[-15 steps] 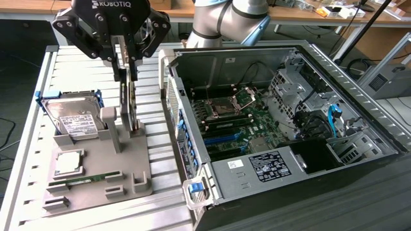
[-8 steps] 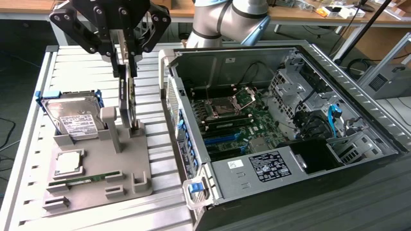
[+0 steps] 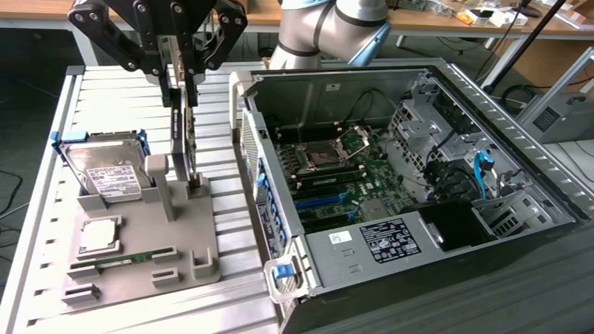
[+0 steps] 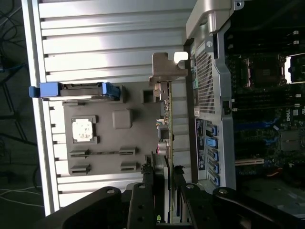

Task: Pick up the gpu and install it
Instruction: 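Pick up the gpu and move the gpu toward the slot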

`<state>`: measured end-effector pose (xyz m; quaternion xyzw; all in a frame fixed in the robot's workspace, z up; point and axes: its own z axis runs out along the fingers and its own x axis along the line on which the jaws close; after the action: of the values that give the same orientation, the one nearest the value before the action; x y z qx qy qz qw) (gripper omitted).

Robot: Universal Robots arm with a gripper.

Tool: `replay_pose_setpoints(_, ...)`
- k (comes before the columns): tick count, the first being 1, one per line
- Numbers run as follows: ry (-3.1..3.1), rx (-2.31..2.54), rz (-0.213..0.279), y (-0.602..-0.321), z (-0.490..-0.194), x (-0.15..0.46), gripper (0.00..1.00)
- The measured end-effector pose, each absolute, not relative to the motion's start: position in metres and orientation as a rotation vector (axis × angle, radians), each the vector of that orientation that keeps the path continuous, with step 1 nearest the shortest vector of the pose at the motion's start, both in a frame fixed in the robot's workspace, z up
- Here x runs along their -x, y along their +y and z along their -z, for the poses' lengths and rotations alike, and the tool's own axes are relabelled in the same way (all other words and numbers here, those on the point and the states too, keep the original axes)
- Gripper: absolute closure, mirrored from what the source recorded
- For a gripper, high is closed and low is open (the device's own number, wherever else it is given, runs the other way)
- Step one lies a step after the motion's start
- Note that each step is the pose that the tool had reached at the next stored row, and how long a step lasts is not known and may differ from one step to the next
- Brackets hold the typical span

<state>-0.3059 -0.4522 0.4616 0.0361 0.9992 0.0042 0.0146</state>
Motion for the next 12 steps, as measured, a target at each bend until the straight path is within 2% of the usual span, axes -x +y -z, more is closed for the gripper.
replay_pose_setpoints(12,3.11,-0.112,-0.013,-0.452,-0.475,0.306,0.73)
